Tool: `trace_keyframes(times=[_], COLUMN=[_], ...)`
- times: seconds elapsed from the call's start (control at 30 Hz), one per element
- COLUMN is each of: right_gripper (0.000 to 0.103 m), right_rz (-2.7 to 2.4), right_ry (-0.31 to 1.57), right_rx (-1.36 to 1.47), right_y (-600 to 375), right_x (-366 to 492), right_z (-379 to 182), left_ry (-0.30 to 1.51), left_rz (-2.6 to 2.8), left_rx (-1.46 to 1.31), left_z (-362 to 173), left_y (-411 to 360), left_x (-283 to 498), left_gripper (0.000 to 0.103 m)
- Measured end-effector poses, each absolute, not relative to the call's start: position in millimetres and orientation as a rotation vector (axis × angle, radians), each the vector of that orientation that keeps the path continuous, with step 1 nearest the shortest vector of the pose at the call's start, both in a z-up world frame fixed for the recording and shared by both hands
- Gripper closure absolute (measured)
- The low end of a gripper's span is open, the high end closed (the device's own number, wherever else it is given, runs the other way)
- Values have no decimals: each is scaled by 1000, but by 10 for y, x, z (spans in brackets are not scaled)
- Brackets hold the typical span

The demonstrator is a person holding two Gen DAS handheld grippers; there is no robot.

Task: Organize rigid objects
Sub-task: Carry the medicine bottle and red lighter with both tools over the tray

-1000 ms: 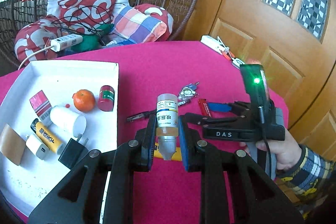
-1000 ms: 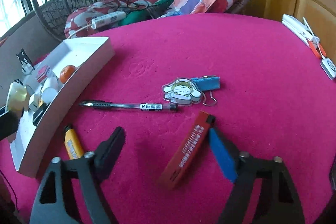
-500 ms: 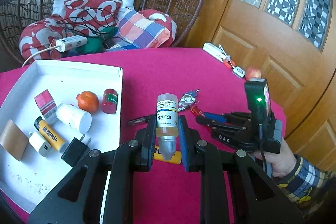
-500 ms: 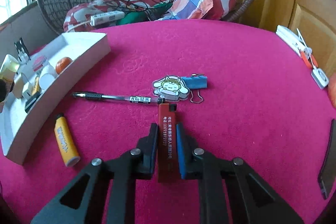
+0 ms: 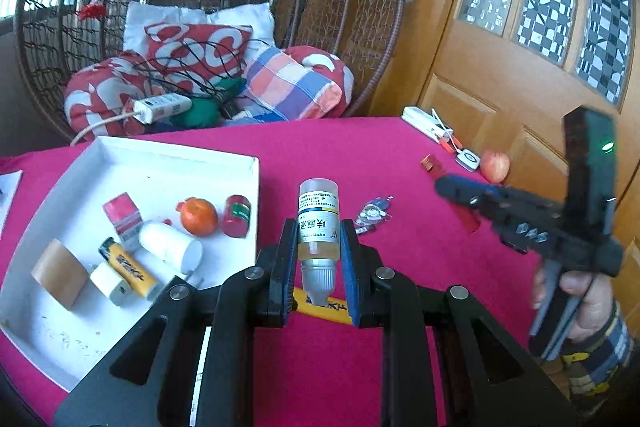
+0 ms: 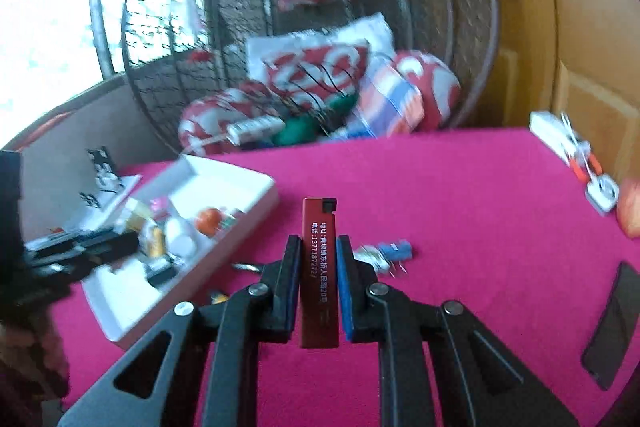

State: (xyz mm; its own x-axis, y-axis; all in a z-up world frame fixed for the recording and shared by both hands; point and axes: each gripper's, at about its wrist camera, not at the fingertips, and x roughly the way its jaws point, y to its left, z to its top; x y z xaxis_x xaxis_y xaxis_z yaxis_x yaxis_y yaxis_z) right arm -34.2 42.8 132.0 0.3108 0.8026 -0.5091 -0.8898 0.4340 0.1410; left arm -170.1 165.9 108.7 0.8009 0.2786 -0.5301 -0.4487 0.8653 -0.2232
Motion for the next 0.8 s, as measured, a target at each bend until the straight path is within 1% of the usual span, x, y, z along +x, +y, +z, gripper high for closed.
trace_keyframes(times=[0.33, 0.8], right_gripper=[88, 88], right_rz=[1219, 1305], right_ry=[436, 361], right_rx=[-175, -219], right_y=[507, 728], right_x=[-692, -1062], right_z=[1747, 1956], left_ry=[460, 378], left_rz=[460, 514], left_rx=[-341, -367], left_z=[1212, 1329], left_y=[1717, 1820], left_x=[-1934, -2374], left_gripper=[83, 83])
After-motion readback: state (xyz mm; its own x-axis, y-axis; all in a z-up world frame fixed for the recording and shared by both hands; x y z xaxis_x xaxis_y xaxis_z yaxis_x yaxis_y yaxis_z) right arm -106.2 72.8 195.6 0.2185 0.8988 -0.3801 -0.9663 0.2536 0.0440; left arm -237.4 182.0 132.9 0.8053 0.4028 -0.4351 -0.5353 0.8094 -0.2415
